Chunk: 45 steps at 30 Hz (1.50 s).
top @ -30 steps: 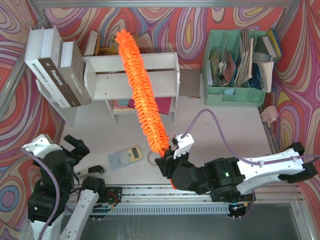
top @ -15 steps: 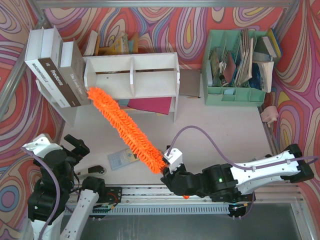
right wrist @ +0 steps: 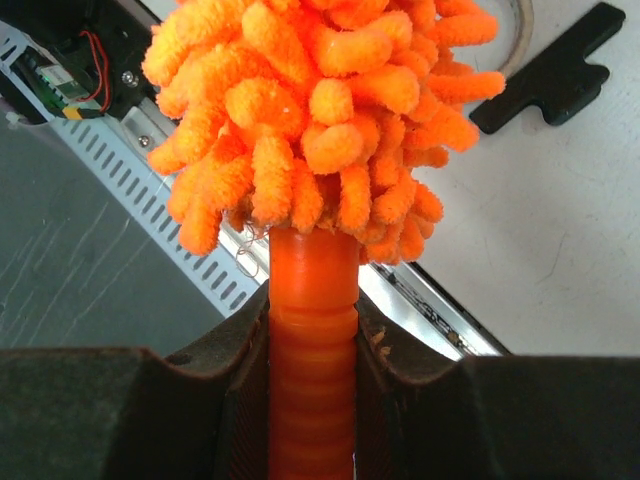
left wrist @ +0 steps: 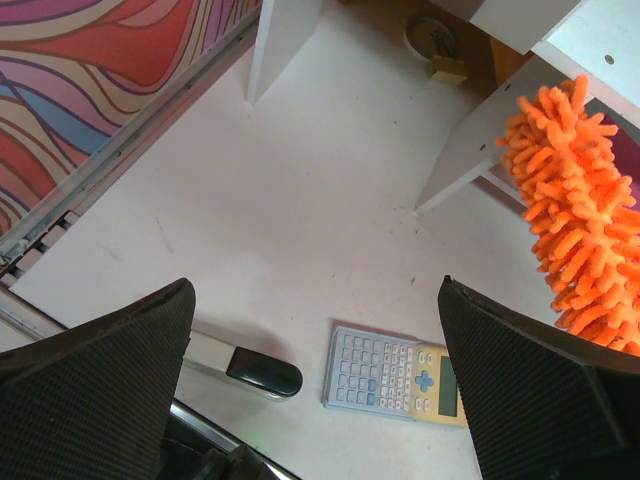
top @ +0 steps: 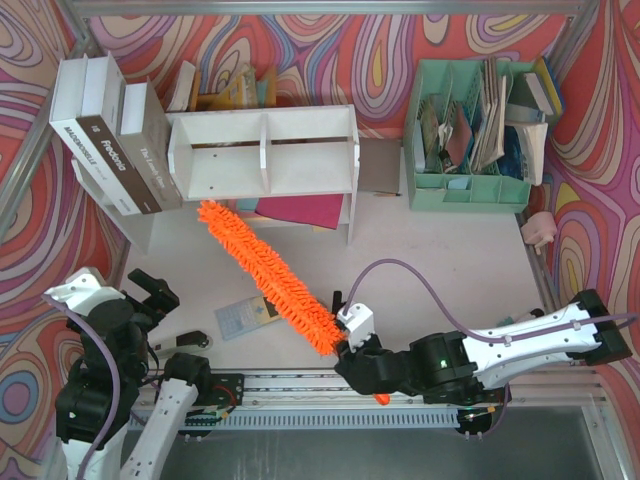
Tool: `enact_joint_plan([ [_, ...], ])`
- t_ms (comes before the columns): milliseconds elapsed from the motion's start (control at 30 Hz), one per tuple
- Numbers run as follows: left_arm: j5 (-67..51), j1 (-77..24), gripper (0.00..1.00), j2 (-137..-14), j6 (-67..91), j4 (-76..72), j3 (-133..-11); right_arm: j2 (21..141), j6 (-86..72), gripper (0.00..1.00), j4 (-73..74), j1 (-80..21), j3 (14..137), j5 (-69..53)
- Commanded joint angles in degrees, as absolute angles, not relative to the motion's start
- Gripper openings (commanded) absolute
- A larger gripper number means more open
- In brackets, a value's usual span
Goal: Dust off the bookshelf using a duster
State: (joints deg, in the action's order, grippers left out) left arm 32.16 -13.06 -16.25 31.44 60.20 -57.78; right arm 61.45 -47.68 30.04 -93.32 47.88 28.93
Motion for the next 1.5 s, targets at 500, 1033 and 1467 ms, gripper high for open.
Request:
enact_joint_plan([
  [500, 32.6, -12.7, 0.98, -16.3, 30.8, 59.6, -57.0, 57.3, -57.3, 0.00, 30.9, -93.3, 44.7, 37.3],
  [1033, 32.3, -12.7, 0.98, -16.3, 30.7, 59.6, -57.0, 69.7, -46.9, 0.00, 18.7, -91.6, 51.5, 38.7],
  [1467, 32.2, -12.7, 0.98, -16.1, 30.6, 59.5, -57.0, 73.1, -45.6, 0.00, 11.4, -85.9, 51.5, 38.3],
])
